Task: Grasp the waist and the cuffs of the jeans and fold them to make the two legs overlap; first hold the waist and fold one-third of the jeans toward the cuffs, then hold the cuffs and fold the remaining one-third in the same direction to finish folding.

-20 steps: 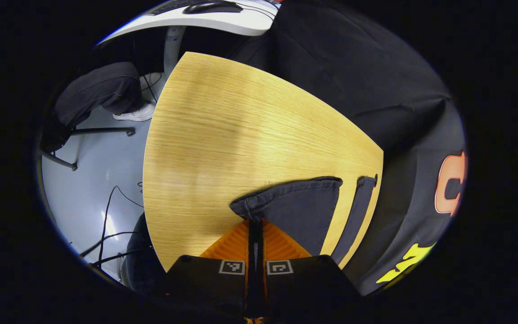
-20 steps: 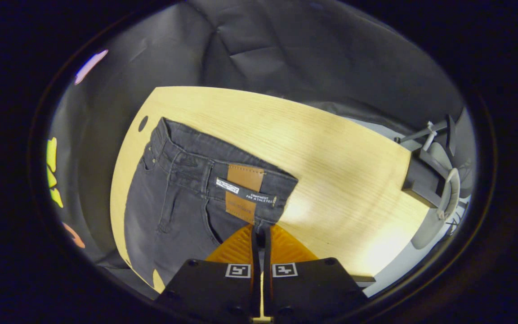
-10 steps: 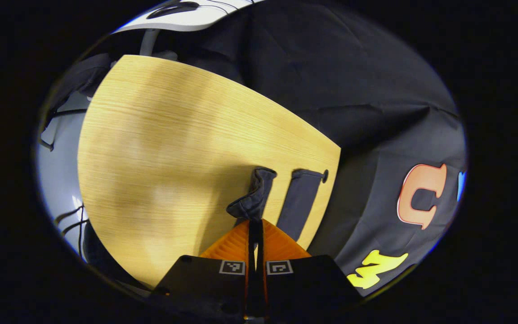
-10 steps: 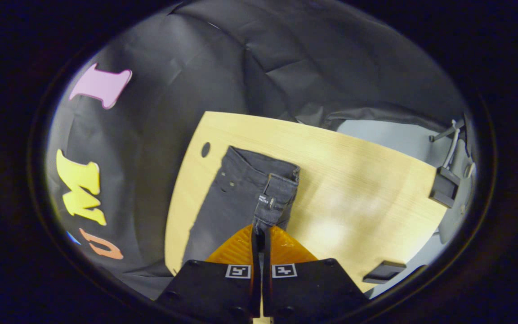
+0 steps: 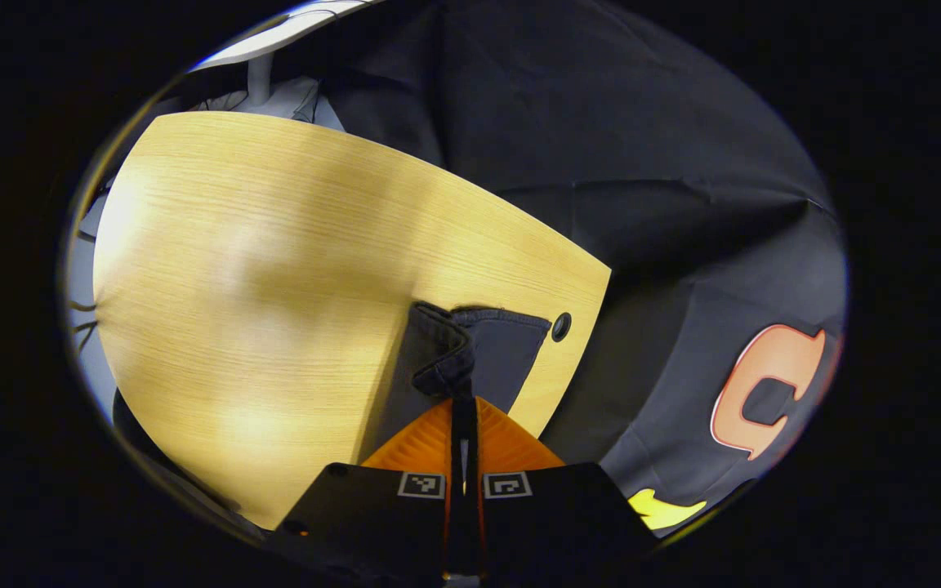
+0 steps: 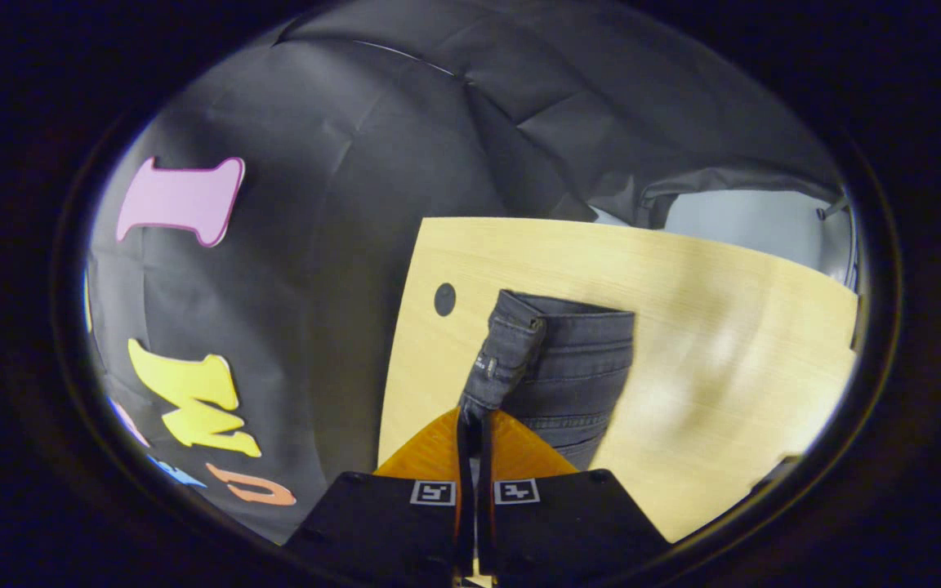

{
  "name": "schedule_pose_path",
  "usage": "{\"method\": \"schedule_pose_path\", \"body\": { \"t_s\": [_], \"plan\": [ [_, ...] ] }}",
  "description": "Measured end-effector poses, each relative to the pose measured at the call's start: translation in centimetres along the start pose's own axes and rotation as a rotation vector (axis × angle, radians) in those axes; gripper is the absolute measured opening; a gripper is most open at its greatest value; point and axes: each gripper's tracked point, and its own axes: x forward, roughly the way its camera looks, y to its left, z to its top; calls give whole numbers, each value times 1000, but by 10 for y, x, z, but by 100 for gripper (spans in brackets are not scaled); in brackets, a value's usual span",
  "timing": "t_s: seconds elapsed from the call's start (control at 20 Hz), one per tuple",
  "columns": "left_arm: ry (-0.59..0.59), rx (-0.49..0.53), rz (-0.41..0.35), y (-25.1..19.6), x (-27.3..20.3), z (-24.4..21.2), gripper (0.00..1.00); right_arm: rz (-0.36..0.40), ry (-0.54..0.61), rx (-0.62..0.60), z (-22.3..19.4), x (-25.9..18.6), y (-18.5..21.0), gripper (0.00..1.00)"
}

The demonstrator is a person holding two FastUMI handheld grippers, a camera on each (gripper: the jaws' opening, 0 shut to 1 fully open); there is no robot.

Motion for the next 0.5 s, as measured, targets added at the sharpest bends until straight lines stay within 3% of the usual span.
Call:
{"method": "schedule_pose_path", "body": {
  "t_s": [0.5],
  "plan": [
    [-17, 132, 65, -83, 110, -15, 3, -23, -59, -107, 21, 100, 38, 2]
  ]
}}
